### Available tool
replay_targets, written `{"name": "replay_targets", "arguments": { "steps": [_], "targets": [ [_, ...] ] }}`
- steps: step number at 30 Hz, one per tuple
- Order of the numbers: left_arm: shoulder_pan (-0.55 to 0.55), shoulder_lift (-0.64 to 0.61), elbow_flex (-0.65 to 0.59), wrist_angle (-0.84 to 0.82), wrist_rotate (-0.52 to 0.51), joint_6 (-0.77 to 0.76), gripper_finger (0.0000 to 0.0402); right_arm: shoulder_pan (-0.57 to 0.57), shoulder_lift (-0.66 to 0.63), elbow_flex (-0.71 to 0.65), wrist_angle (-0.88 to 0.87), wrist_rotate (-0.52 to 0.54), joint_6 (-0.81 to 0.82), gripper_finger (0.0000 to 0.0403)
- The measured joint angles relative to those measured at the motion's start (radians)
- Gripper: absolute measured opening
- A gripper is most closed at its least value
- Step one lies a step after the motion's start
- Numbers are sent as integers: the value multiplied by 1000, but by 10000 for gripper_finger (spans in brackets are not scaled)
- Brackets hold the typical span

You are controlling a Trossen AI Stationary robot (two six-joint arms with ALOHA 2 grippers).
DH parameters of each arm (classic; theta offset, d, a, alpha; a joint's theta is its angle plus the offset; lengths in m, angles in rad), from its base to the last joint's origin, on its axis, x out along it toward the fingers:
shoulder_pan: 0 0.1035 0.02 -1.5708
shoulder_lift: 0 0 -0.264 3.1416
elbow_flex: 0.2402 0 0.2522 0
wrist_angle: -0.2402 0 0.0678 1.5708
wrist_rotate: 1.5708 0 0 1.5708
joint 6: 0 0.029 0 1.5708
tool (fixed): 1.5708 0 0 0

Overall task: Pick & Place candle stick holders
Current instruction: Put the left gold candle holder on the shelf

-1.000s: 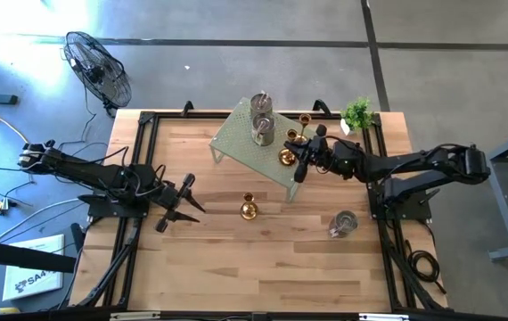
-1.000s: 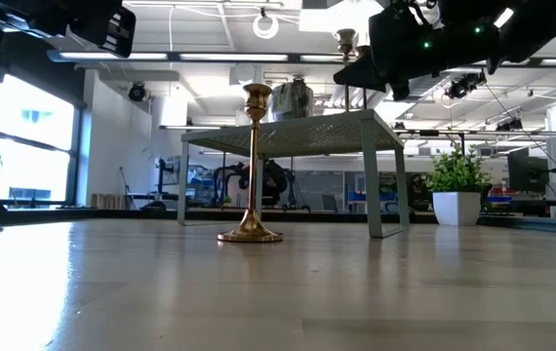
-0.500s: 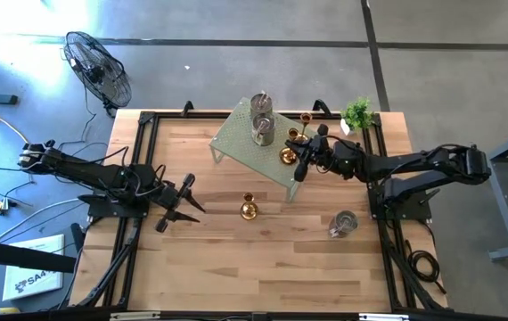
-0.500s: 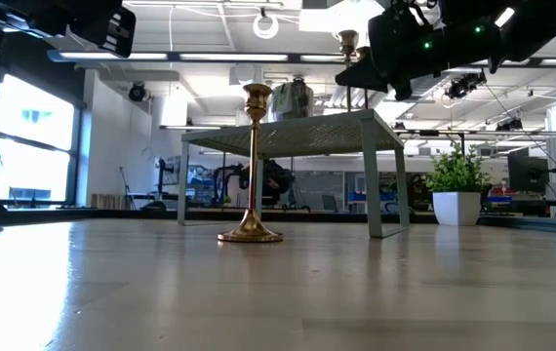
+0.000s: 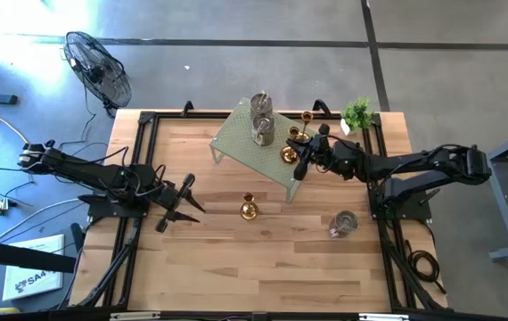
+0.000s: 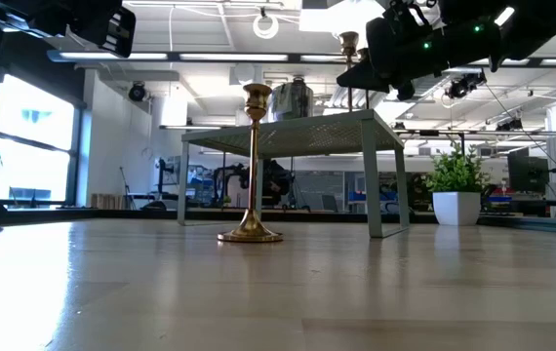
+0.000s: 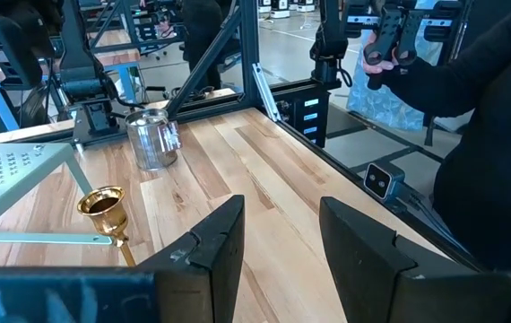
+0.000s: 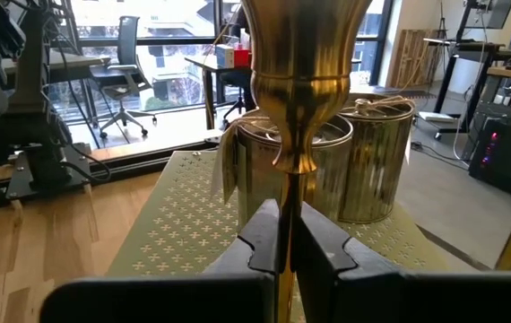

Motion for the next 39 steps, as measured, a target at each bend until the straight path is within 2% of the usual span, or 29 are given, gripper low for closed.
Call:
{"name": "replay_targets", "arguments": {
  "steps": [11, 16, 28, 34, 39],
  "targets": [
    [0, 0, 0, 0, 0, 0, 143, -1, 0, -1, -3, -10, 16, 16],
    [0, 0, 0, -1, 0, 1, 143, -1, 12, -3, -52, -54, 59, 69],
    [0, 5, 2, -16, -5, 1, 143, 31, 5, -5, -23, -91, 47, 183],
    [0, 5, 2, -17, -8, 1, 143, 62, 3, -4, -14, -14, 30, 238],
    [0, 5, 1, -17, -8, 0, 143, 93, -1, -3, -14, 2, 9, 254]
  ]
}}
